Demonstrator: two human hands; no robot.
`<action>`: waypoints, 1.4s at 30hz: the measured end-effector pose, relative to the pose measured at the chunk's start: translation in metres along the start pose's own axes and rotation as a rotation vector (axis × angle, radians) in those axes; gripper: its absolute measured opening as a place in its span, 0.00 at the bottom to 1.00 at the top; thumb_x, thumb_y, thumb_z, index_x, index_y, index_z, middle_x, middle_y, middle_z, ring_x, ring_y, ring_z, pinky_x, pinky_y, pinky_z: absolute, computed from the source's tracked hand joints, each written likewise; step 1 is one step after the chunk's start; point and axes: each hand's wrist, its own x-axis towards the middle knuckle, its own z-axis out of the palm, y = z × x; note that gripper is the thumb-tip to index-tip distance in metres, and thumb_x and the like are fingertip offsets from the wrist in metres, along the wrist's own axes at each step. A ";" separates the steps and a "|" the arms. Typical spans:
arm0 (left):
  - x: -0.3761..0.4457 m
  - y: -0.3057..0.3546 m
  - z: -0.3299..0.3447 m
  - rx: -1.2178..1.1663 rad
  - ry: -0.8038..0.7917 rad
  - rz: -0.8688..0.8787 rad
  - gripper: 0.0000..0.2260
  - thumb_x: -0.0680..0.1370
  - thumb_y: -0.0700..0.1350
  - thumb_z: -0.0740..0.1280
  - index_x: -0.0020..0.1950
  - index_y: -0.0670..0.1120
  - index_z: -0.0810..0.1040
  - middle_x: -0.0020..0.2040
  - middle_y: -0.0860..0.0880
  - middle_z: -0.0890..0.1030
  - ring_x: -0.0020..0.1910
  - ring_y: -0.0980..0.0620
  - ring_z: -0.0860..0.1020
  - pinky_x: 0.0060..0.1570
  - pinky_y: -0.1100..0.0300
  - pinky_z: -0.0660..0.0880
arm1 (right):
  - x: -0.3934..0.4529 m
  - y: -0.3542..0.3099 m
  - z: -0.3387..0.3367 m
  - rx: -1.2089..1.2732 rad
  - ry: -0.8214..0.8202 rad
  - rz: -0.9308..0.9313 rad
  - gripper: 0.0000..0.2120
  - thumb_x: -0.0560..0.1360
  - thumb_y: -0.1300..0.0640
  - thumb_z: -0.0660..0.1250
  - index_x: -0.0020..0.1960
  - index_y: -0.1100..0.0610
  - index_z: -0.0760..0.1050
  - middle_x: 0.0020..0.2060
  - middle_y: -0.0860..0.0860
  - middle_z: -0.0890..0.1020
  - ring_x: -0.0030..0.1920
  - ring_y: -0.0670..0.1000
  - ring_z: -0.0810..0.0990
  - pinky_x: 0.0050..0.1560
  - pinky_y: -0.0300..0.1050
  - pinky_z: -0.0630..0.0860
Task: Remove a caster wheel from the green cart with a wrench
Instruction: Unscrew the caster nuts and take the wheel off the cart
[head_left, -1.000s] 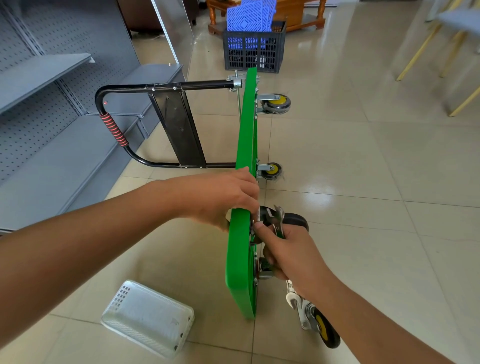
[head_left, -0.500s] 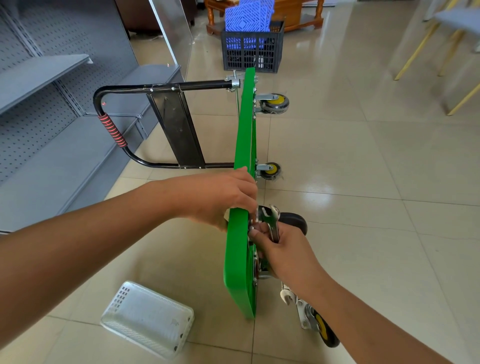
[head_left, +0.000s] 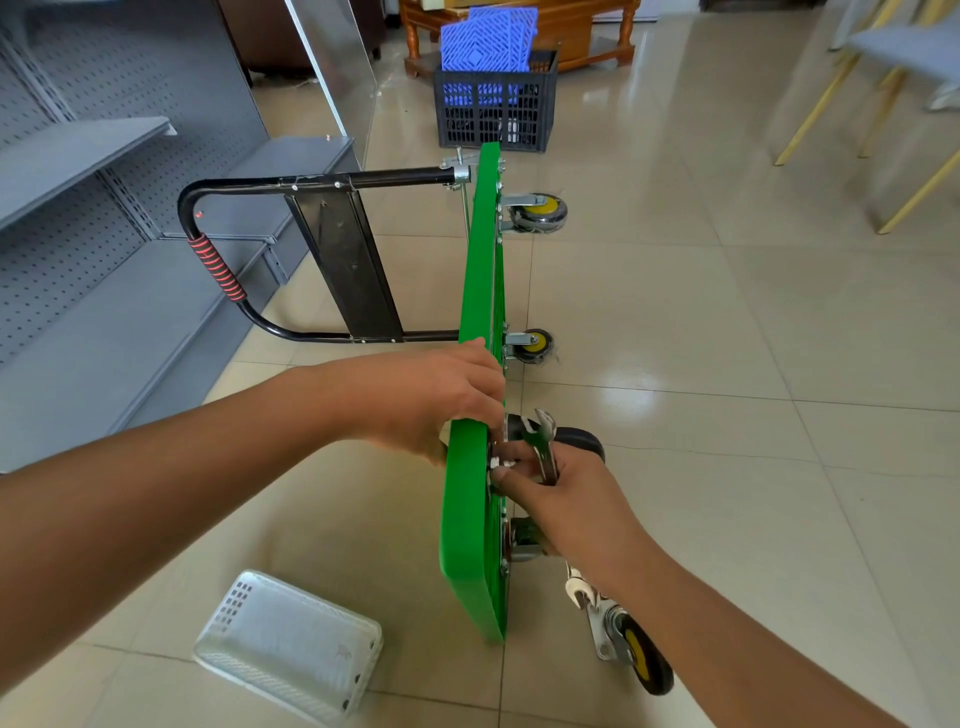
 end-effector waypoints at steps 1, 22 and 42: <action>0.000 0.000 0.000 -0.003 -0.002 -0.002 0.20 0.71 0.53 0.78 0.61 0.54 0.80 0.60 0.55 0.77 0.70 0.50 0.67 0.79 0.45 0.54 | -0.001 0.000 0.001 -0.023 0.008 -0.021 0.01 0.76 0.54 0.73 0.47 0.49 0.84 0.37 0.44 0.85 0.39 0.39 0.83 0.38 0.31 0.77; 0.000 -0.001 0.000 0.004 -0.009 0.002 0.20 0.71 0.54 0.78 0.62 0.55 0.79 0.61 0.56 0.77 0.71 0.51 0.67 0.79 0.44 0.54 | 0.001 -0.001 0.002 -0.018 0.013 0.006 0.04 0.77 0.54 0.72 0.49 0.54 0.84 0.37 0.50 0.85 0.32 0.41 0.80 0.34 0.35 0.77; -0.002 0.002 -0.003 0.011 -0.003 0.013 0.22 0.71 0.53 0.78 0.63 0.54 0.80 0.61 0.55 0.78 0.71 0.50 0.68 0.79 0.44 0.56 | -0.001 -0.003 0.008 0.040 0.035 -0.001 0.04 0.77 0.57 0.72 0.46 0.54 0.86 0.41 0.51 0.87 0.45 0.50 0.85 0.46 0.38 0.79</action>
